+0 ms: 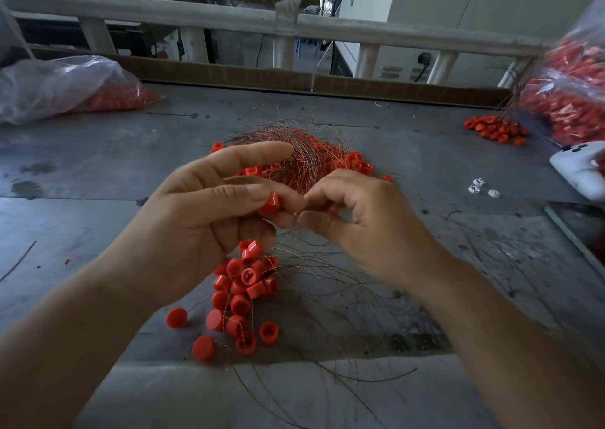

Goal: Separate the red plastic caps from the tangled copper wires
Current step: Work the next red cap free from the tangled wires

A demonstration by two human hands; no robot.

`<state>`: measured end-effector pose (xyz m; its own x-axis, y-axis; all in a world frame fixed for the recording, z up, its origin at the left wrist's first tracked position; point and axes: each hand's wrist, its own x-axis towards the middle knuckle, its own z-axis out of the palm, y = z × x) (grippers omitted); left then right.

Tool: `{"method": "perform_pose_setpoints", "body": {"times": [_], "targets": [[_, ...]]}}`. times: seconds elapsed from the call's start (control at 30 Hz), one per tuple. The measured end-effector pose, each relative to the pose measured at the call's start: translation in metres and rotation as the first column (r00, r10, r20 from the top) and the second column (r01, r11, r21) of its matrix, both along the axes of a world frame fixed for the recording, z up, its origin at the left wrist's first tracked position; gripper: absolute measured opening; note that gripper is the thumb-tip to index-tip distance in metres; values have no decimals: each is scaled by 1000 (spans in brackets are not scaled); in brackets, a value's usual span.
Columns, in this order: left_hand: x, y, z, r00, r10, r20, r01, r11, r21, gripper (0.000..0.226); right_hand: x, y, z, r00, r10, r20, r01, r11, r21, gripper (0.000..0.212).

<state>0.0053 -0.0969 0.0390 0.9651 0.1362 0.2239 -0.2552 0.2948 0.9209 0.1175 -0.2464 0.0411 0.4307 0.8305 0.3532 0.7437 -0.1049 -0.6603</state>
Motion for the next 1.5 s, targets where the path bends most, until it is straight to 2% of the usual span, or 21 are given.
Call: {"method": "perform_pose_setpoints", "body": {"times": [0.07,0.17,0.33,0.43,0.53,0.63,0.77,0.97,1.07,1.17,1.3,1.4,1.5], "targets": [[0,2,0,1000,-5,13,5,1000,1,49,0,0,1,999,-25,-22,25,1000,-4,23],[1,4,-1,999,45,20,-45,999,4,45,-2,0,3,996,-20,-85,20,1000,-4,26],[1,3,2,969,241,-53,-237,969,73,28,-5,-2,7,999,9,-41,-5,994,109,15],[0,6,5,944,315,-96,-302,944,131,27,-4,-2,7,999,27,-31,-24,995,97,12],[0,6,7,924,368,-103,-340,915,216,23,-1,-3,7,999,23,-34,-21,998,52,16],[-1,7,7,902,425,-79,-361,841,402,23,3,-3,7,1000,18,-26,-19,999,-41,21],[-2,8,8,892,449,-57,-335,738,585,29,8,-5,8,1000,25,-9,-26,983,-180,21],[-2,19,6,878,470,-89,-323,721,613,25,11,-8,11,998,57,-14,-59,960,-274,14],[-1,18,3,899,409,-154,-184,674,715,27,11,-9,9,997,72,-9,-71,929,-364,10],[2,13,-4,903,381,-199,-59,569,820,24,12,-8,6,997,78,-4,-72,894,-442,11],[4,8,-8,914,367,-173,-14,454,891,28,11,-6,3,995,93,40,-61,866,-497,18],[5,7,-10,921,350,-169,-1,438,899,27,12,-6,2,993,93,68,-43,851,-524,11],[5,6,-8,926,337,-171,-7,468,884,17,16,-7,4,997,65,30,-42,870,-492,16]]}}
